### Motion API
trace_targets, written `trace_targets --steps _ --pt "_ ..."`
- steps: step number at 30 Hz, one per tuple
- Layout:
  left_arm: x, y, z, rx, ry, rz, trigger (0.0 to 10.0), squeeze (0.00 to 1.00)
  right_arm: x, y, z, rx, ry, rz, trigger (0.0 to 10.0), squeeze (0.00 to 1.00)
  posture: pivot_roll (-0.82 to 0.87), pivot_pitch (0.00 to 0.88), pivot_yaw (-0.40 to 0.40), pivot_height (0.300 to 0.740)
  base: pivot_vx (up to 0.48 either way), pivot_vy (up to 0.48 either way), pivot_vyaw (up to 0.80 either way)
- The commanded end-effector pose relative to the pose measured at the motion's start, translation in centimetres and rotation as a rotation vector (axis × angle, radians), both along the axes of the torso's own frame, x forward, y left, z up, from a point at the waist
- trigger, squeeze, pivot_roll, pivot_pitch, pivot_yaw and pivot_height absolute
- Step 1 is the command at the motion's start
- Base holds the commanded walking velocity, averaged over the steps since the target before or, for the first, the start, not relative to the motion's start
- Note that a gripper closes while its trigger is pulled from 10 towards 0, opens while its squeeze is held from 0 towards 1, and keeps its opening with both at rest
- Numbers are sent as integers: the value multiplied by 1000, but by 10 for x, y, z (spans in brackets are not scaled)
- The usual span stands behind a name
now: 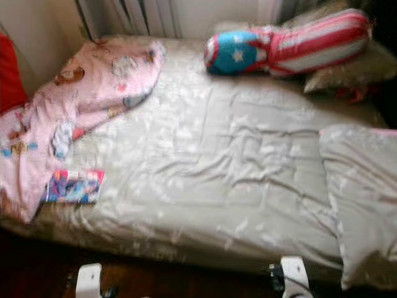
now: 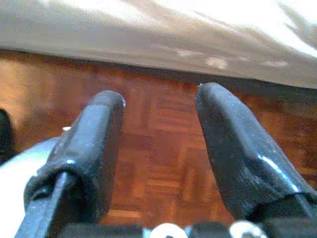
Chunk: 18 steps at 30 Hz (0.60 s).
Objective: Clean up the room
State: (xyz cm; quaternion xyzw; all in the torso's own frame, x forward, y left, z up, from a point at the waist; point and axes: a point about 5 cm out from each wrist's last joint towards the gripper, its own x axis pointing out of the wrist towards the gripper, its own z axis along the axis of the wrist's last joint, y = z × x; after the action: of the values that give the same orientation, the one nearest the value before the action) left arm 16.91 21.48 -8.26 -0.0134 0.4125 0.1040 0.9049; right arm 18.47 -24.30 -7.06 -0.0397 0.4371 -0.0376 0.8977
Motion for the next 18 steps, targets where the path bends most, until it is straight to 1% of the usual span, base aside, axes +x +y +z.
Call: trace_targets --steps 1,18 --pt "-3 -1 -2 -6 11 4 10000 0 -9 -3 -4 -5 31 -11 10000 0 -68 153 7 740 0 337 0" --pt "-3 -1 -2 -8 10 7 10000 0 -10 2 -6 -4 29 -4 10000 0 -76 153 9 740 0 340 0"
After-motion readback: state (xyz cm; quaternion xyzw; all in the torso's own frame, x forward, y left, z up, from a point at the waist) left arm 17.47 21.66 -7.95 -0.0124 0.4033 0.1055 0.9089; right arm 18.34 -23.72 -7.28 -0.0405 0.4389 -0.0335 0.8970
